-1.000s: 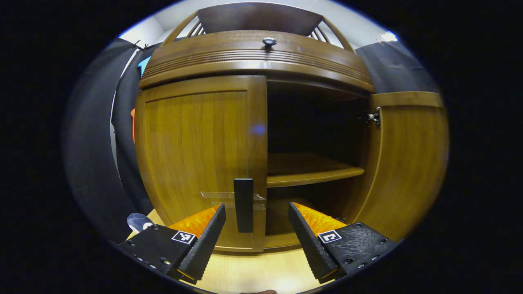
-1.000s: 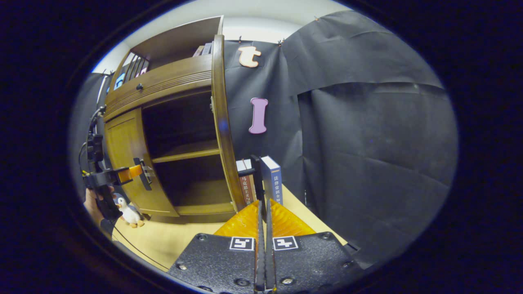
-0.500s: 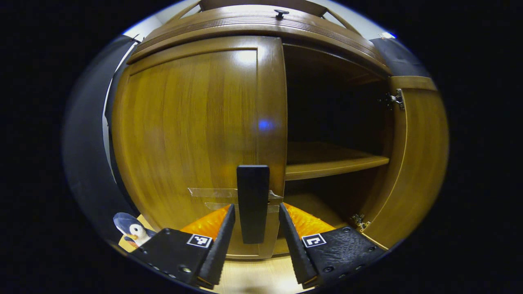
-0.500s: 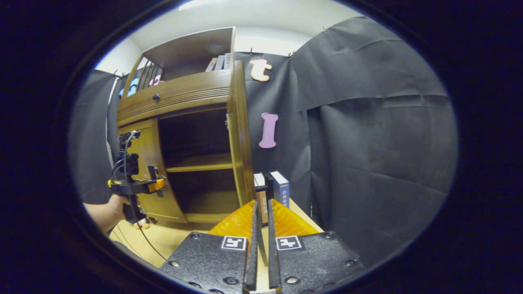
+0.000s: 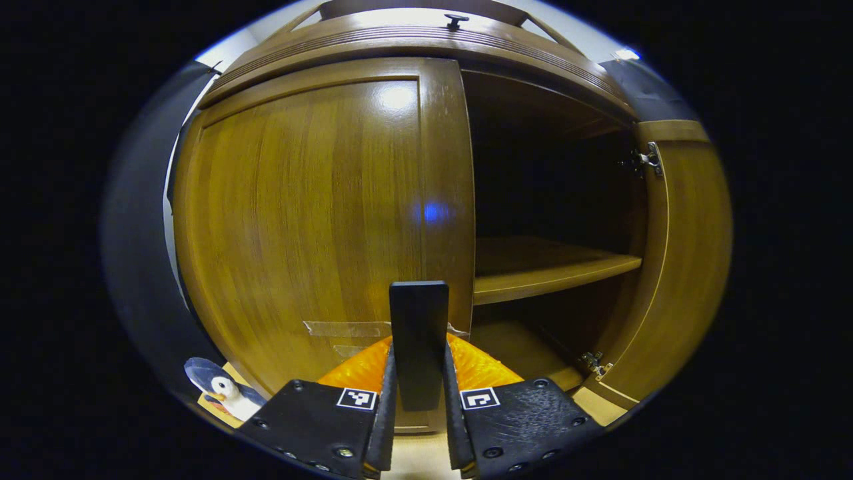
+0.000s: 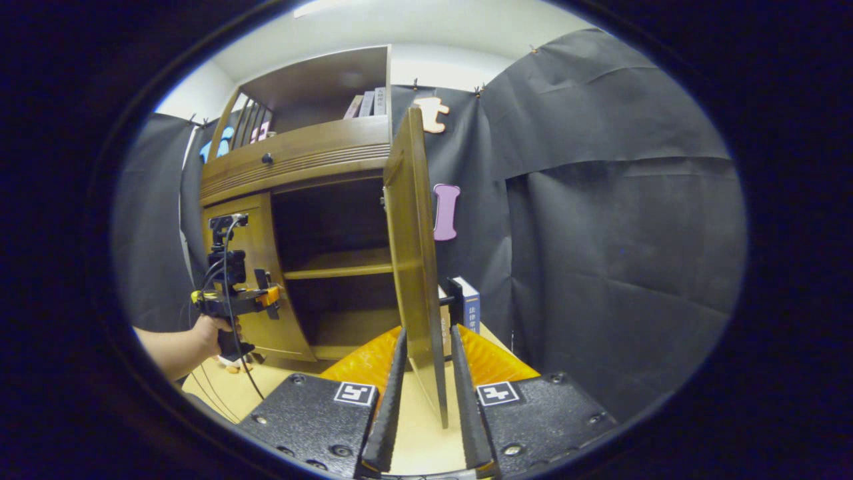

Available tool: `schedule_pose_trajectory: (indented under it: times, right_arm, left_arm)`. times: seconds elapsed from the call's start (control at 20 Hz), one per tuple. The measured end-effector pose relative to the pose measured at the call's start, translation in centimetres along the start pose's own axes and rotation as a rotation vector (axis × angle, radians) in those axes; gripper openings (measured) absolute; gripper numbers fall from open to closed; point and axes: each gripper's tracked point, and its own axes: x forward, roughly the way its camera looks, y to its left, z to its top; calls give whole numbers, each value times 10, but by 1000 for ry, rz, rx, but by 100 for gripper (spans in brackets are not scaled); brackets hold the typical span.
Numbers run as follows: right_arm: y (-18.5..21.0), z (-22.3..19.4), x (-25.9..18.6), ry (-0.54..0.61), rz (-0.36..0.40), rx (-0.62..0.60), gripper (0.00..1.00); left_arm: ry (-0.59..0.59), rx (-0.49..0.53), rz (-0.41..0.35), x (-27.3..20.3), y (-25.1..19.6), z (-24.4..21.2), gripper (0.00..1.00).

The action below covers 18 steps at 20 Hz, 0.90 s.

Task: Open the right door of the double-door shoe cabinet with the right hand, and open the left door with the left hand.

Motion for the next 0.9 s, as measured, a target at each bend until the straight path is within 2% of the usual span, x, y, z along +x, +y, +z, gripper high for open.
schedule_pose_trajectory:
  times: [0.1,0.15,0.2,0.25,0.7,0.9]
  right_arm:
    - [4,-1,2,5,6,-9,48]
    - [5,-2,1,10,6,-17,47]
    - [5,-2,1,13,7,-24,49]
    - [5,-1,1,12,7,-28,49]
    - [27,-11,6,40,84,-80,49]
    - [38,-14,15,56,132,-101,49]
  left_arm:
    - [10,-21,-15,1,-1,0,31]
    - [13,-19,-19,3,-1,-1,27]
    - [15,-19,-18,-2,1,-1,27]
    - [16,-17,-13,-1,0,0,22]
    - [18,-48,-48,-31,1,-4,22]
    - [7,-64,-44,-59,7,-12,22]
